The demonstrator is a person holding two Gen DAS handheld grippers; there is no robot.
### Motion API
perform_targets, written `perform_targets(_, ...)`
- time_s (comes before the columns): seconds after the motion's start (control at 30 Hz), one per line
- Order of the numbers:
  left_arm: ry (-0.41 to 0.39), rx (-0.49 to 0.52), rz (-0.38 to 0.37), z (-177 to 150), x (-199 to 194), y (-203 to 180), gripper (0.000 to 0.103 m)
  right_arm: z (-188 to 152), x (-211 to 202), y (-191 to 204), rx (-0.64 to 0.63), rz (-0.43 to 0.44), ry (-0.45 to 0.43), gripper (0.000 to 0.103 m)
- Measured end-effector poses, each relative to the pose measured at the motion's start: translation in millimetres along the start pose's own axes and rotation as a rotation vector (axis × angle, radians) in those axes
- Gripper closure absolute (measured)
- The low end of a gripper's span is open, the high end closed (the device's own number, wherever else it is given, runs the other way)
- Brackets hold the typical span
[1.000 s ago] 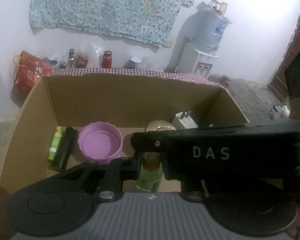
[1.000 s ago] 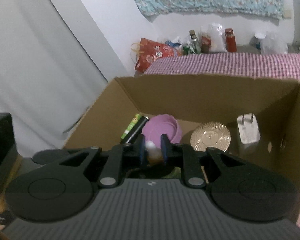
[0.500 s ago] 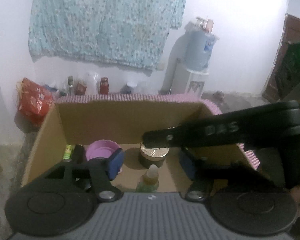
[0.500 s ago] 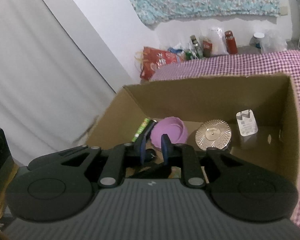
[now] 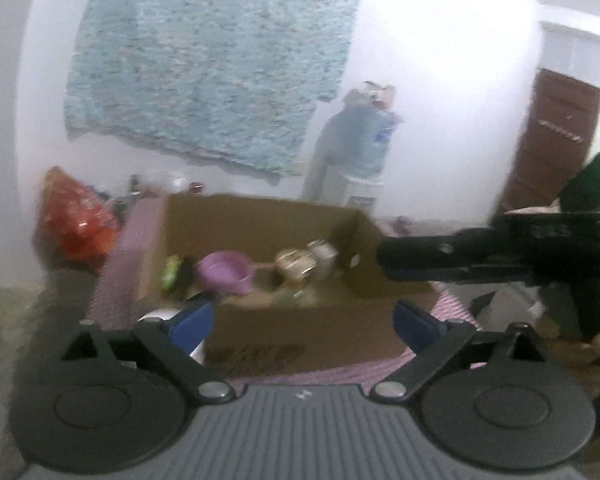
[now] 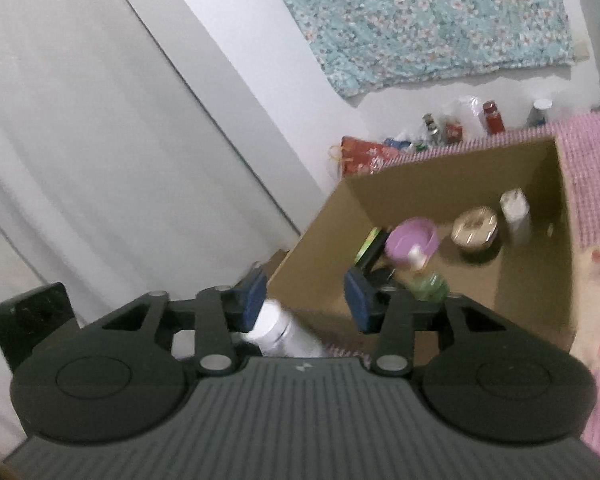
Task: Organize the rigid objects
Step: 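Move the right gripper to the white pill bottle and close on its lid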
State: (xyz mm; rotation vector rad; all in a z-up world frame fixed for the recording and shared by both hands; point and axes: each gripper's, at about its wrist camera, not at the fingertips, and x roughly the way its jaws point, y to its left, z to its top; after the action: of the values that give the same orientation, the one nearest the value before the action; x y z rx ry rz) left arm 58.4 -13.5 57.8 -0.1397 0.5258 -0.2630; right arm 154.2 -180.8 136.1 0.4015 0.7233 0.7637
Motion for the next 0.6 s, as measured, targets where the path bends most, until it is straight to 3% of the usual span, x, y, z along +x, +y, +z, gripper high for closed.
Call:
perform_targets(0.2, 0.045, 0.055, 0.18, -19.0, 1.7, 15.6, 0.005, -39.1, 31.8, 13.5, 0.025, 0.007, 0.096, 0.054)
perform_targets(0.43, 0.077, 0.027, 0.295, -23.0, 26.3, 37.1, 0.005, -40.9, 73.6, 19.3, 0.071, 0.035, 0.146, 0.054)
perform_targets(0.6, 0.115, -0.006, 0.302, -26.1, 47.9, 51.8, 0.008, -35.1, 107.3, 20.1, 0.099, 0.05, 0.173, 0.054)
